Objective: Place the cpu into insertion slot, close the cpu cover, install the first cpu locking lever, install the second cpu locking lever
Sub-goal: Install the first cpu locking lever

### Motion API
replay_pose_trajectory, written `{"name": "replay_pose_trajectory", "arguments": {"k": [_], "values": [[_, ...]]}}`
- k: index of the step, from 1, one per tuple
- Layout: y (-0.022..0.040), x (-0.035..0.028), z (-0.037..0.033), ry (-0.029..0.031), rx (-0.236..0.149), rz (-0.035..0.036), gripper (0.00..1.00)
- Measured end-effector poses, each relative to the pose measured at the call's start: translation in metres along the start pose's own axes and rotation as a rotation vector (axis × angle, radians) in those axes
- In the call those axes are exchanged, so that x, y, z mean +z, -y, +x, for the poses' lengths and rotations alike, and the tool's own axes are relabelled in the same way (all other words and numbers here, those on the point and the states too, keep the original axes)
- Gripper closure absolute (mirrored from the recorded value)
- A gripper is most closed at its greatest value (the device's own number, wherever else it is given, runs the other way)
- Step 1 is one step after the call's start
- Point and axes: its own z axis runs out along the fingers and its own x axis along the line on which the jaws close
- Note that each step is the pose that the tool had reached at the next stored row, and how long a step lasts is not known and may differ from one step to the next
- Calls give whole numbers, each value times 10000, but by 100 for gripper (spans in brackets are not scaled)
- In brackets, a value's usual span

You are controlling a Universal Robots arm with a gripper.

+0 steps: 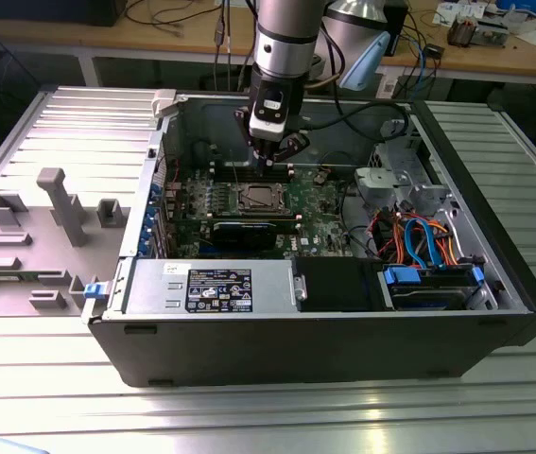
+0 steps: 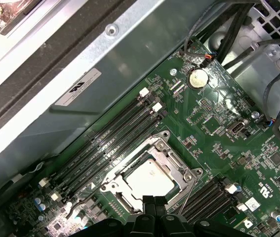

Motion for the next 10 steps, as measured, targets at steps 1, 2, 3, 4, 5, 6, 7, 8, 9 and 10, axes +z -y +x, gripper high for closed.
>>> {"name": "replay_pose_trajectory", "arguments": {"k": [1,2,3,4,5,6,7,8,9,10], "values": [[0,0,0,0,-12,0,89],[0,0,0,1,-22,1,89],[0,0,0,1,-29,1,89],[0,0,0,2,-34,1,89],[0,0,0,2,-48,1,89],[0,0,0,3,-58,1,89],[0,0,0,3,-64,2,89],[0,0,0,4,-69,2,89],[0,0,0,4,-76,3,89],[0,0,0,4,-82,3,89]]}}
